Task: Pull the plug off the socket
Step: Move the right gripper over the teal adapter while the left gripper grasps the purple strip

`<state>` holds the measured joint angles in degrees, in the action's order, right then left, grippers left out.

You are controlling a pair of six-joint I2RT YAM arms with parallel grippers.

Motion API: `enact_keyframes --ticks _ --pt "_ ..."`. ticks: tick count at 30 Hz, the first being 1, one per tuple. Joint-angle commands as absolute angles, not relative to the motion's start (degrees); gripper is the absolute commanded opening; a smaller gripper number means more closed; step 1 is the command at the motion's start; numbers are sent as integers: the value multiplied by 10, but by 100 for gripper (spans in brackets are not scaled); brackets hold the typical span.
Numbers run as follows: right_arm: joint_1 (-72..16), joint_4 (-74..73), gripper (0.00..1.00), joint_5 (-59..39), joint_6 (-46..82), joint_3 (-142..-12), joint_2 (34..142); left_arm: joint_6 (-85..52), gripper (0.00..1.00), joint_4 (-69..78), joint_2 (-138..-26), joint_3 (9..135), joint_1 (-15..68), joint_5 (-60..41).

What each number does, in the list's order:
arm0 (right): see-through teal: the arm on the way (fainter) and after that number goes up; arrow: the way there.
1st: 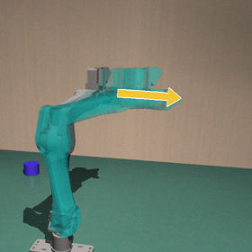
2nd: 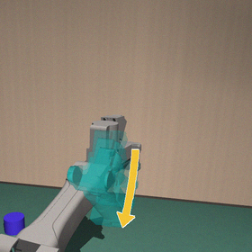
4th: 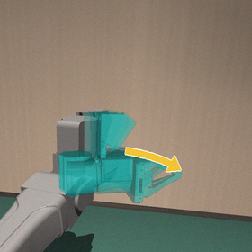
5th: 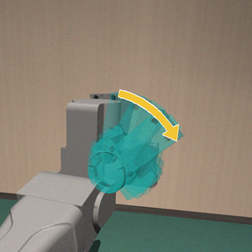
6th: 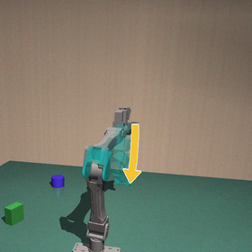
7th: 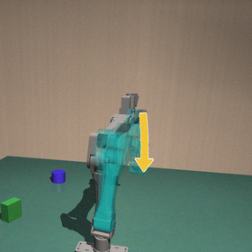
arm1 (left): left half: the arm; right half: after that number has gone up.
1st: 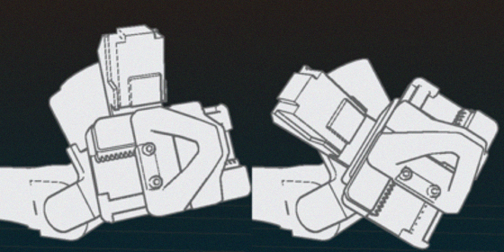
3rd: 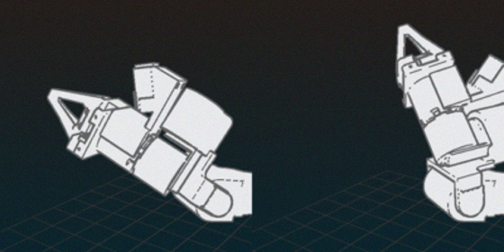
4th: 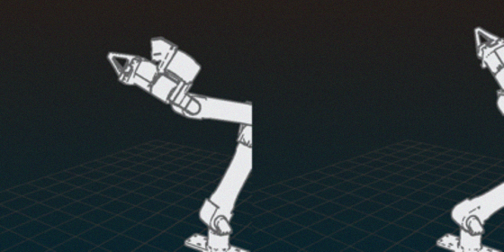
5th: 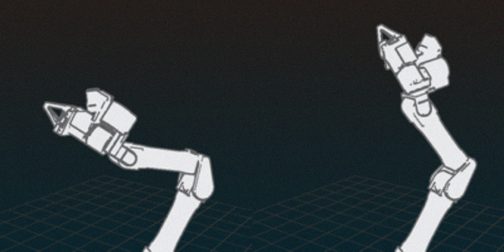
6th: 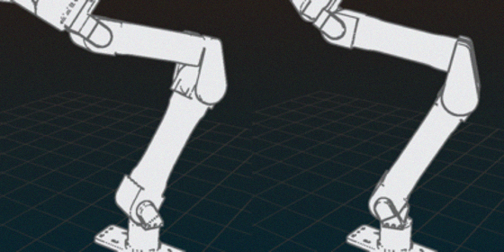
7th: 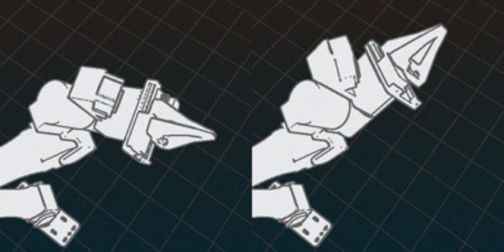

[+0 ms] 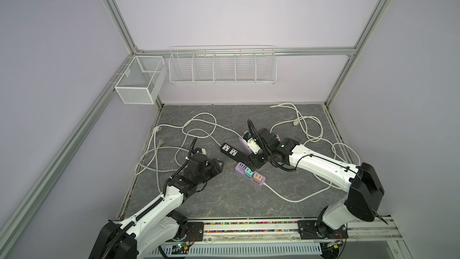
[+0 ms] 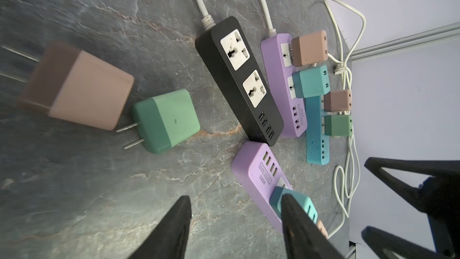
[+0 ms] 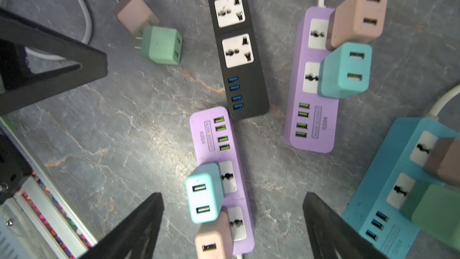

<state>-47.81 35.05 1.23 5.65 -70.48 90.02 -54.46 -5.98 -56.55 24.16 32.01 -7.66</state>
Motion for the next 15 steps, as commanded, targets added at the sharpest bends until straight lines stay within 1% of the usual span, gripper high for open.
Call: enact_keyframes --ticks 1,7,11,15 --pt "-481 381 90 -11 41 -694 892 -564 58 5 -601 241 339 -90" --pt "-502 403 88 8 30 -697 908 -571 57 60 -681 260 366 -126" --pt "-510 419 85 18 23 -707 921 -584 55 81 -729 270 385 -125" --pt "-520 415 83 40 18 -708 935 -602 54 121 -752 253 390 -121"
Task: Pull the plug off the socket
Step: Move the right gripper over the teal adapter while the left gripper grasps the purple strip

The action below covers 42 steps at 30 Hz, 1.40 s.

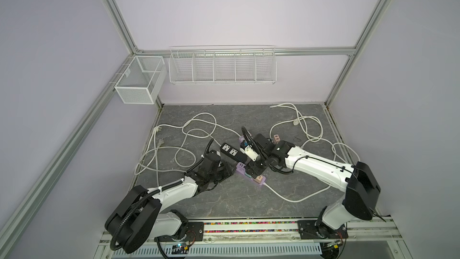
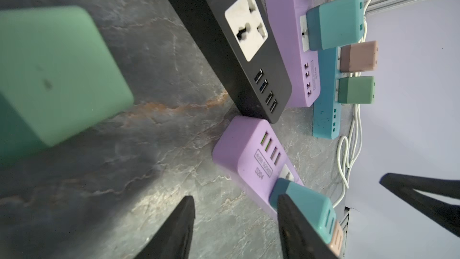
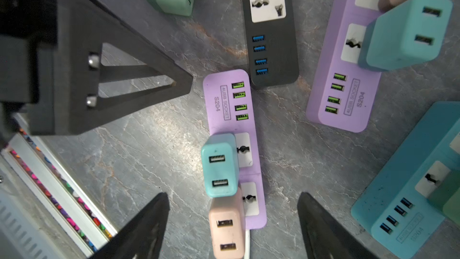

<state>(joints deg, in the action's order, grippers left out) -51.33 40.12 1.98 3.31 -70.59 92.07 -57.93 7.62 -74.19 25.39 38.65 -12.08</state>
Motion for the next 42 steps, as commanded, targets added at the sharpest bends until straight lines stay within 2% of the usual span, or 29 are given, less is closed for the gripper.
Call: enact_keyframes --ticks 1,7,17,42 --pt "-520 412 82 40 20 -709 939 -600 54 117 -756 255 391 -119" --pt "-530 422 78 53 9 -731 976 -601 54 154 -786 258 394 -145" --pt "-534 428 70 42 7 -753 1014 -594 52 91 -801 272 395 -119" --pt "-536 411 57 53 -3 -753 1040 -595 52 103 -845 277 396 -126"
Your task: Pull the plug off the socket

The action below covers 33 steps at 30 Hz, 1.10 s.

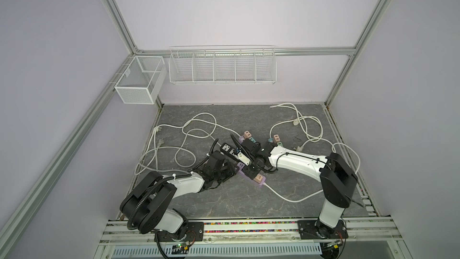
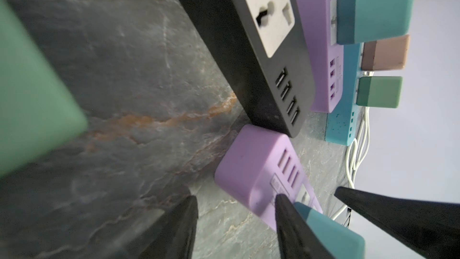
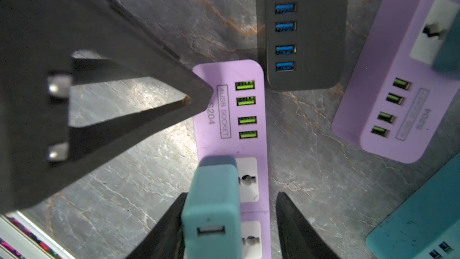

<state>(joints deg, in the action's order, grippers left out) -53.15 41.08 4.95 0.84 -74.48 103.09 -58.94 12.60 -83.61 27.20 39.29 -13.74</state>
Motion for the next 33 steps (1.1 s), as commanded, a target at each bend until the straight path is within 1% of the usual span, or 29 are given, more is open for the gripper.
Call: enact_keyframes --ticks 1,3,26,33 --pt "-536 413 56 52 -3 -755 1042 -596 52 100 -844 276 396 -124" --pt "-536 411 54 51 -3 -756 1045 -598 52 96 -841 272 396 -120" --pt "-536 391 43 60 -16 -733 1056 -604 52 91 -811 261 402 -113" --pt "-549 370 41 7 -33 -728 1037 -616 52 97 -774 251 403 -116"
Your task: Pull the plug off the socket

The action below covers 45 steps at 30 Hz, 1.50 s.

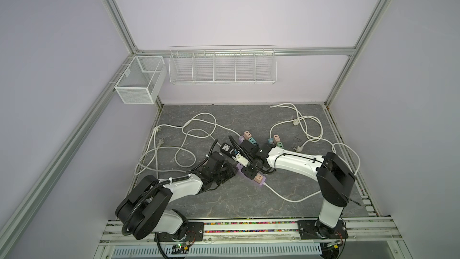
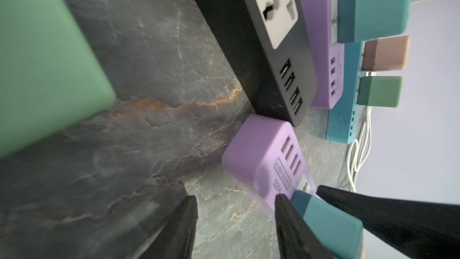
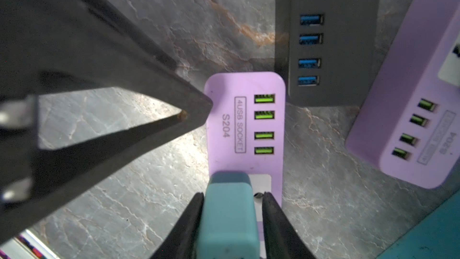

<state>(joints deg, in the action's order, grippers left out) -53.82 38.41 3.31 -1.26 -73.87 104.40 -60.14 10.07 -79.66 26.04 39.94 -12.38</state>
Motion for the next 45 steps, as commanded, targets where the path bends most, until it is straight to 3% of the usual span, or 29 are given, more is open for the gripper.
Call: enact_keyframes --ticks 1,27,45 --pt "-554 369 41 4 -33 -731 1038 -616 52 93 -769 250 403 -116" --pt "-561 399 43 17 -42 -729 1035 -637 53 111 -783 233 406 -144" --pt "-560 384 31 14 -58 -731 1024 -641 50 48 -805 212 424 -79"
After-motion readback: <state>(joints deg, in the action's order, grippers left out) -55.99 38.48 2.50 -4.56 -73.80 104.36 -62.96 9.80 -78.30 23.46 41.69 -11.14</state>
